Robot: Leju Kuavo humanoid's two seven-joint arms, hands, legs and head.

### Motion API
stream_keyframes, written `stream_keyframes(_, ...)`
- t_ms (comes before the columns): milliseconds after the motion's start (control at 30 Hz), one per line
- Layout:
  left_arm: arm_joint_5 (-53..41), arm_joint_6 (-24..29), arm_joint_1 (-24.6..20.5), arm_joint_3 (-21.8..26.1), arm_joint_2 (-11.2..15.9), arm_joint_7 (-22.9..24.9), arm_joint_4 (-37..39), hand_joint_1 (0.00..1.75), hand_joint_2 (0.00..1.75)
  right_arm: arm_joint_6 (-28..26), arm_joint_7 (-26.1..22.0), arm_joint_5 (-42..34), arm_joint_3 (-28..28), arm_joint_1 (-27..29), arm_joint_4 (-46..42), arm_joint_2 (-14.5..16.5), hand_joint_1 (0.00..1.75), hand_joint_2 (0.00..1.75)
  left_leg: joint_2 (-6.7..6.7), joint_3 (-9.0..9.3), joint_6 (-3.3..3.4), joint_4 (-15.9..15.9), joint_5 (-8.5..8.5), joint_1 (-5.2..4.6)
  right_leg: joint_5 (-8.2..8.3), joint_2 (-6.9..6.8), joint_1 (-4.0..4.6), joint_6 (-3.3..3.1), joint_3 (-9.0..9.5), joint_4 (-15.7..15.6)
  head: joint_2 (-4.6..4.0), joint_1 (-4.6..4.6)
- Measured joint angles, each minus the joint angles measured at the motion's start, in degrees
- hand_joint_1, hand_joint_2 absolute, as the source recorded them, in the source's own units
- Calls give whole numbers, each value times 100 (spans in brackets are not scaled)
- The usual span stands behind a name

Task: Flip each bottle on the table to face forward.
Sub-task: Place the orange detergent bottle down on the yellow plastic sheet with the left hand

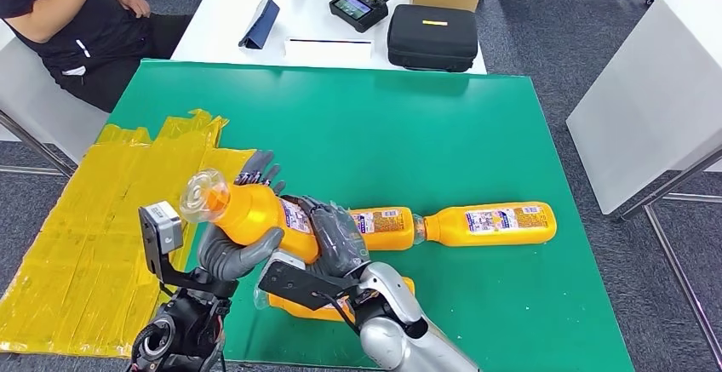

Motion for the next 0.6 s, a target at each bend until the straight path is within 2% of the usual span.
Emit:
stream_keyframes(367, -364, 314, 58, -28, -32, -76, -138, 175, 175, -53, 27, -36, -74, 72, -14, 2, 175, 175, 0, 0, 0, 0, 0, 0, 0, 1, 0, 0, -2, 0, 0, -1)
stream_keyframes(400, -404, 347, 74, -28, -45, -89, -153, 175, 175, -67, 27, -42, -82, 81, -24, 3, 166, 175, 0, 0, 0, 0, 0, 0, 0, 1, 0, 0, -2, 0, 0, 0)
stream_keyframes(433, -436, 373, 90, -27, -57, -101, -167, 175, 175, -83, 26, -48, -88, 92, -36, 4, 123, 175, 0, 0, 0, 0, 0, 0, 0, 2, 0, 0, -2, 0, 0, 0)
stream_keyframes(500, -503, 431, 118, -27, -79, -127, -191, 175, 175, -118, 26, -63, -99, 115, -63, 8, 35, 87, 0, 0, 0, 0, 0, 0, 0, 1, 0, 0, -2, 0, 0, 1)
stream_keyframes(533, -554, 479, 130, -28, -89, -148, -204, 175, 175, -135, 27, -73, -109, 128, -75, 11, 0, 44, 0, 0, 0, 0, 0, 0, 0, 1, 0, 0, -2, 0, 0, 0)
stream_keyframes(567, -627, 546, 141, -29, -101, -176, -217, 175, 175, -150, 33, -87, -128, 144, -92, 18, 0, 0, 0, 0, 0, 0, 0, 0, 0, 1, 0, 0, -2, 0, 0, 0)
stream_keyframes(600, -721, 636, 152, -30, -113, -208, -232, 175, 175, -161, 45, -101, -153, 164, -112, 25, 0, 0, 0, 0, 0, 0, 0, 0, 0, 1, 0, 0, -2, 0, 0, 0)
